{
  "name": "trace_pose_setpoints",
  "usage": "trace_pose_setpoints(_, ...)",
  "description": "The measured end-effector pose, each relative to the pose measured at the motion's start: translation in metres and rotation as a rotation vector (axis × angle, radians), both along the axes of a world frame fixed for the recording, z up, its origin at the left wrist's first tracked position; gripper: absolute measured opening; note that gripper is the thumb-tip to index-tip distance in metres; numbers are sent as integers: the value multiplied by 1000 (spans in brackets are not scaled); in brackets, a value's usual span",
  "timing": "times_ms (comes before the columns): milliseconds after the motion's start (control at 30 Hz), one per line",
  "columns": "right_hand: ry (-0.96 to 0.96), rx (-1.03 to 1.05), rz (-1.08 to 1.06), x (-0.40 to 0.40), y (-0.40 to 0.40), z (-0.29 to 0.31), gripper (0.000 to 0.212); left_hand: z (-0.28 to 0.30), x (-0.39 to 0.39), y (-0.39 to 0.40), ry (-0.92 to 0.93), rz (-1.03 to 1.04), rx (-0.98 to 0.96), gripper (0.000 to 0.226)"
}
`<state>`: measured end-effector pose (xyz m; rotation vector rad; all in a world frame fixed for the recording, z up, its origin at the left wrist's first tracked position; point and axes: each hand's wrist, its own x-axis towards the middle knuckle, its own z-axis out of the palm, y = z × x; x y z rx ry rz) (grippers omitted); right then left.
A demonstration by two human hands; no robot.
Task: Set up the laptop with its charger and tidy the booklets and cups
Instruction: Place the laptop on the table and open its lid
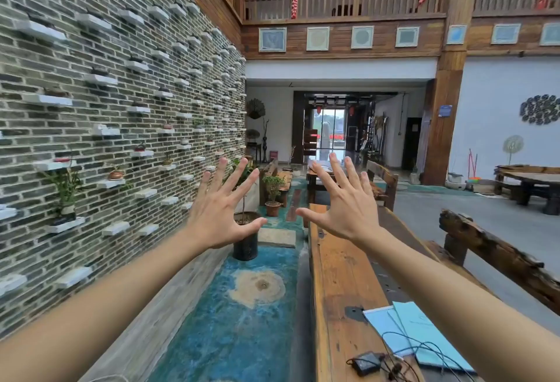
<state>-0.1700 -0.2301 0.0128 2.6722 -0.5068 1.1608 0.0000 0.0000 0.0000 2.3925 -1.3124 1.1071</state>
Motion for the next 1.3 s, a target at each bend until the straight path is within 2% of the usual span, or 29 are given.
trace_pose_setpoints(133,12,26,-13,46,-40,0,106,3,49,-38,13,33,50,97)
trace_pose_setpoints(467,55,63,15,185,-123,-23,108,-9,183,-131,80,16,11,96)
trace_pose_setpoints(800,82,87,-30,371,-221,-42,108,-19,394,-225,84,-53,52,111)
trace_pose_setpoints(900,94,55,-45,423,-250,-35,108,-14,458,-248,84,-81,60,111)
trace_pose_setpoints(1033,100,140,-84,482,-285,-39,109,-13,530,-284,129,-90,76,109)
trace_pose_setpoints(1133,166,65,-90,516,-313,-51,106,-21,576,-314,103,-116,78,107)
trace_pose_setpoints(1300,161,138,-128,581,-370,-58,107,-39,648,-372,123,-168,54,99)
